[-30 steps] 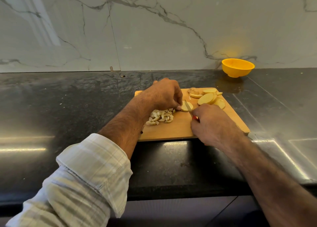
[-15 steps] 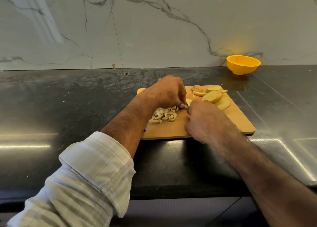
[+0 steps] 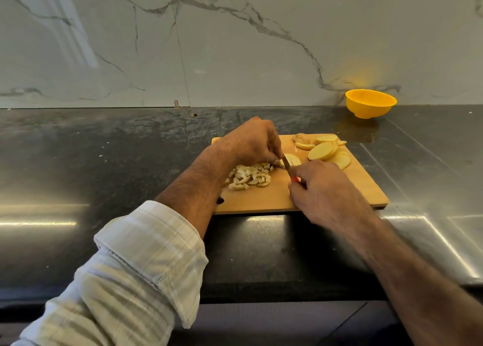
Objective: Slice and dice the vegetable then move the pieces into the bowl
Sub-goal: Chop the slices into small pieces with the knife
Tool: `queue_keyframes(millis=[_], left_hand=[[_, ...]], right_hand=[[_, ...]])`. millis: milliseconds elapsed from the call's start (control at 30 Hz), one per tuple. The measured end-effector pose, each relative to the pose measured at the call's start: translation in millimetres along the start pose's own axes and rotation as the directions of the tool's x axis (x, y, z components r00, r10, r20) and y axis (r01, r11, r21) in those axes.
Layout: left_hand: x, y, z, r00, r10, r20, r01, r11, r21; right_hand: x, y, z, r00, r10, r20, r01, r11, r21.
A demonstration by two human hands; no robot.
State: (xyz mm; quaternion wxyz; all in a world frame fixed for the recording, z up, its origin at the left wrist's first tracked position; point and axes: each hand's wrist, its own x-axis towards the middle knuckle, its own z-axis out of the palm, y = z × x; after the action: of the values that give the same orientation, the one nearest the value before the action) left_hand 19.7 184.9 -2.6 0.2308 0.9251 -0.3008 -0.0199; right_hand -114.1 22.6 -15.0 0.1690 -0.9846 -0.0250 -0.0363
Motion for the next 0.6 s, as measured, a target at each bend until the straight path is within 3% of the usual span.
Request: queue_keyframes(millis=[267,500,600], left_hand=[[0.5,0.7,1.4,0.999,-0.034,-0.01,0.033,0.999,-0.017],[0.6,1.7,-1.9,1.0,-0.03,0.0,0.03,0.999,-0.027],[-0.2,-0.7,0.3,1.0,-0.002,0.017,0.002,1.0,-0.01]], right_hand=[[17.5,-8.7,-3.2,0.99,0.078,0.116,-0.074,0.996,-0.042],[38.9,-11.4,-5.3,0.992,0.075,0.096,-0.078,0.997,0.024],[28.9,2.2,-8.2,0.999,0.013,0.032,-0.014,0.999,0.038]])
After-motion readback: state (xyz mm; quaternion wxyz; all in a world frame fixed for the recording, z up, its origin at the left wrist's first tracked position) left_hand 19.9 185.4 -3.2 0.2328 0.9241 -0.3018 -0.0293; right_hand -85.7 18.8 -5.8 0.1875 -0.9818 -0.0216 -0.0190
